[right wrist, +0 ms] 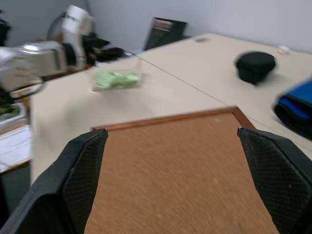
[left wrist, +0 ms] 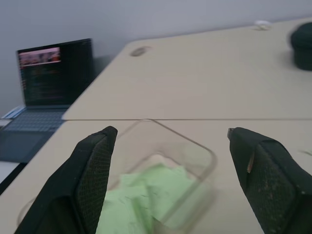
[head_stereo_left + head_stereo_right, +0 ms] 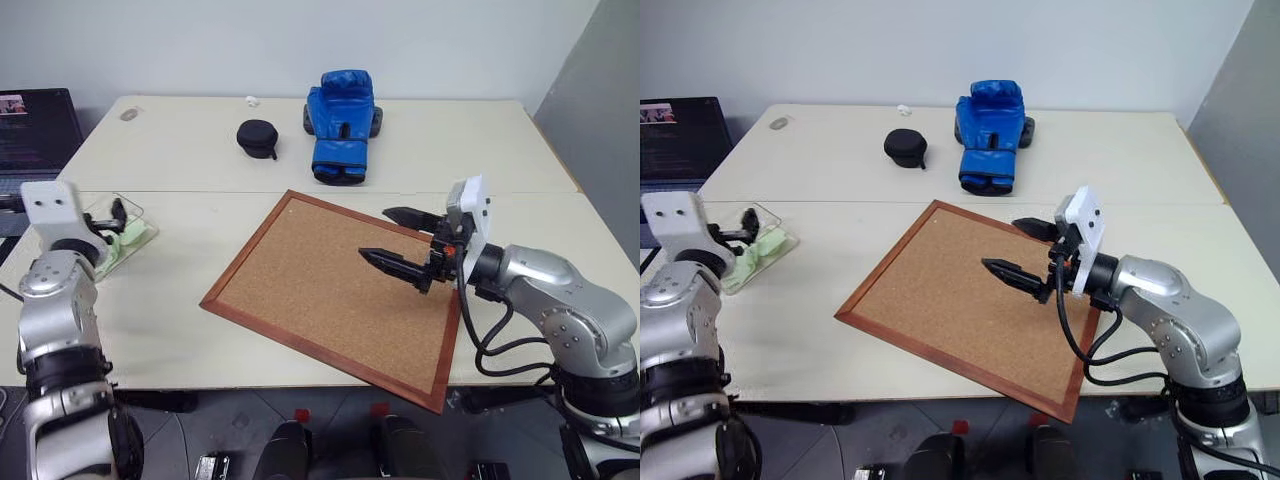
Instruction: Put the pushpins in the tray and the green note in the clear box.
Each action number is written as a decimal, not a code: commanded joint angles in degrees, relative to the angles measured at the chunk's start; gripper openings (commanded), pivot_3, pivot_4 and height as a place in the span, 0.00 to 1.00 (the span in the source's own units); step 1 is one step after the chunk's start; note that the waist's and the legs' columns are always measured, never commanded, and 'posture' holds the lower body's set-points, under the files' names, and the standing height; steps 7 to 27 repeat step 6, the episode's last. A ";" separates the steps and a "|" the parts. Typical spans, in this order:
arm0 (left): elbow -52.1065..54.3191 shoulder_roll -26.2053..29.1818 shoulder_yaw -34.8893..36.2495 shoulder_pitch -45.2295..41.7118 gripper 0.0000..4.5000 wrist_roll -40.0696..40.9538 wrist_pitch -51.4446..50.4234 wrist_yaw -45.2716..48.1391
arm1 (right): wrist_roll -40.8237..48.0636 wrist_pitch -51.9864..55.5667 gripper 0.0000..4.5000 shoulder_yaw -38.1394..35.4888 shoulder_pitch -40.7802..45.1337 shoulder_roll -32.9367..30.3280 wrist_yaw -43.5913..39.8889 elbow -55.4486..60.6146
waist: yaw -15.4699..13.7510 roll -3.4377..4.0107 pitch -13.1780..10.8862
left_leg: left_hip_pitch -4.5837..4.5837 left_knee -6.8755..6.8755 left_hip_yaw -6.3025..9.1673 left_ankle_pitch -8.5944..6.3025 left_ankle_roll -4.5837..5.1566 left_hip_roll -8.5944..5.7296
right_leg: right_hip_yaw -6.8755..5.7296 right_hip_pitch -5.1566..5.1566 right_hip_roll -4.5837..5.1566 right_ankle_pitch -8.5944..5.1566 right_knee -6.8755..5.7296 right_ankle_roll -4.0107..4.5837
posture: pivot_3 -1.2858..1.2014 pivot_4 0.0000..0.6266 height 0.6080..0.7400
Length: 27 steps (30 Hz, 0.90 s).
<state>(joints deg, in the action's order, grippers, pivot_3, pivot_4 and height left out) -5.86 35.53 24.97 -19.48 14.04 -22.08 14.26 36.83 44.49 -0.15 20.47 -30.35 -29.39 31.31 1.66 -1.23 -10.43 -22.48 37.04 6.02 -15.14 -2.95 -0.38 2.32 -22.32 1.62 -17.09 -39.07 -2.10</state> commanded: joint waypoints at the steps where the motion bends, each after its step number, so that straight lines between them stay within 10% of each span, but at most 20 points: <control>1: 19.10 -2.76 -1.61 6.30 0.84 4.92 -6.72 0.70 | -6.67 -2.57 1.00 -0.98 -5.41 2.18 8.61 3.83 | -0.11 -0.01 0.00 | -0.01 0.01 0.01 0.00 0.00 -0.01 | 0.00 0.00 0.00 0.00 0.01 0.00 | 0.52 0.24 1.00; 6: 33.24 -10.37 -3.67 14.86 0.84 7.43 -13.57 -3.87 | -18.89 -9.37 1.00 0.88 -14.61 7.37 19.38 4.32 | -0.06 -0.03 0.07 | 0.13 0.01 -0.02 0.00 0.00 0.03 | 0.02 0.09 -0.06 0.00 -0.05 0.00 | 0.52 0.24 1.00; 27: 33.24 -10.37 -3.67 14.86 0.84 7.43 -13.57 -3.87 | -18.89 -9.37 1.00 0.88 -14.61 7.37 19.38 4.32 | -0.06 -0.03 0.07 | 0.13 0.01 -0.02 0.00 0.00 0.03 | 0.02 0.09 -0.06 0.00 -0.05 0.00 | 0.52 0.24 1.00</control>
